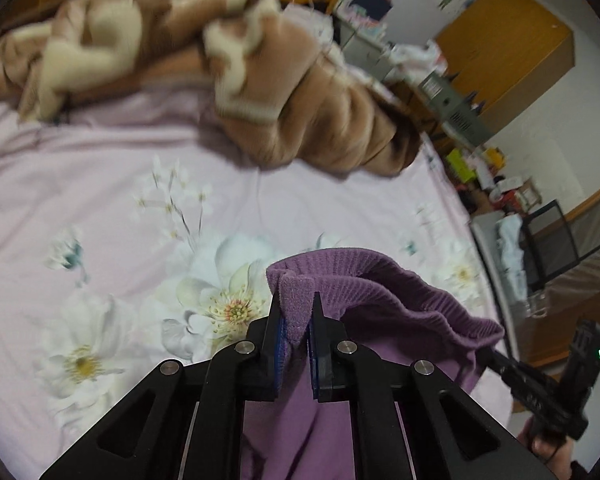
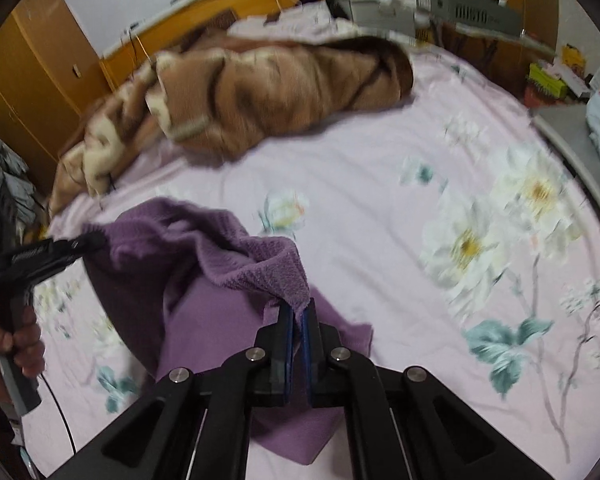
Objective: Fold clothes
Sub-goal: 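Lift the purple pants by the waistband with both tools and shake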
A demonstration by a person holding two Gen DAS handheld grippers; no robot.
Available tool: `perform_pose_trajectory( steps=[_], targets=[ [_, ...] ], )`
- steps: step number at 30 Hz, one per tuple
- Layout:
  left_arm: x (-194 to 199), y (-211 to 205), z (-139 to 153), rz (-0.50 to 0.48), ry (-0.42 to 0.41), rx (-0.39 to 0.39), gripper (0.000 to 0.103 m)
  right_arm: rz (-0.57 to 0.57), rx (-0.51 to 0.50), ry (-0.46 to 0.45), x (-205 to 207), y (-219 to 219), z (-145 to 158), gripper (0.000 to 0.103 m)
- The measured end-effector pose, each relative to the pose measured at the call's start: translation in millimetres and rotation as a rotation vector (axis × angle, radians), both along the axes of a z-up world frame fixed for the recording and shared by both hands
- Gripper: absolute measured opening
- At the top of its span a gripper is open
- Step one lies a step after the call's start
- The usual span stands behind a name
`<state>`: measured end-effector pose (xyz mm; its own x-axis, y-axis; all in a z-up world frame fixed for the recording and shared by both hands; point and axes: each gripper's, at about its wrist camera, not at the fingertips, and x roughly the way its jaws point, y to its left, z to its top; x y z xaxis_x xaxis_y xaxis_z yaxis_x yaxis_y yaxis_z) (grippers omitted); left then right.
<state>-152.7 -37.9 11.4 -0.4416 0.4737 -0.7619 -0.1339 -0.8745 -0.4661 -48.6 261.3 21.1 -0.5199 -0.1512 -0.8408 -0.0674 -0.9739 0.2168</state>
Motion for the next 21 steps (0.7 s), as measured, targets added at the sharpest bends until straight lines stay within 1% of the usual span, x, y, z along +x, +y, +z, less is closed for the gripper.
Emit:
perform_pose_trajectory(
  steps=[4, 10, 13, 14, 17, 21],
  targets=[
    [20.0, -14.9, 80.9, -0.017, 0.077, 0.002, 0.01, 0.008, 0.028, 0.106, 6.6, -8.0, 79.3, 0.004],
    [45.2, -24.6, 214.9, -0.06, 0.227, 0.005, 0.01, 0.008, 0.08, 0.297, 17.6, -21.6, 213.1, 0.004],
    [56.7, -25.2, 282.8, -0.085, 0.306, 0.011, 0.01, -0.002, 0.111, 0.399, 25.7, -20.3, 282.9, 0.004],
    [61.6, -24.3, 308.8, -0.097, 0.338, 0.014, 0.01, -0.006, 0.12, 0.433, 29.1, -18.5, 306.6, 0.004],
    [77.9, -16.5, 372.0, -0.142, 0.411, 0.001, 0.01, -0.018, 0.142, 0.53, 43.4, -12.6, 369.0, 0.004],
    [112.5, -2.4, 455.2, -0.229, 0.525, 0.003, 0.01, -0.044, 0.166, 0.666, 71.3, -3.2, 450.8, 0.004]
  ],
)
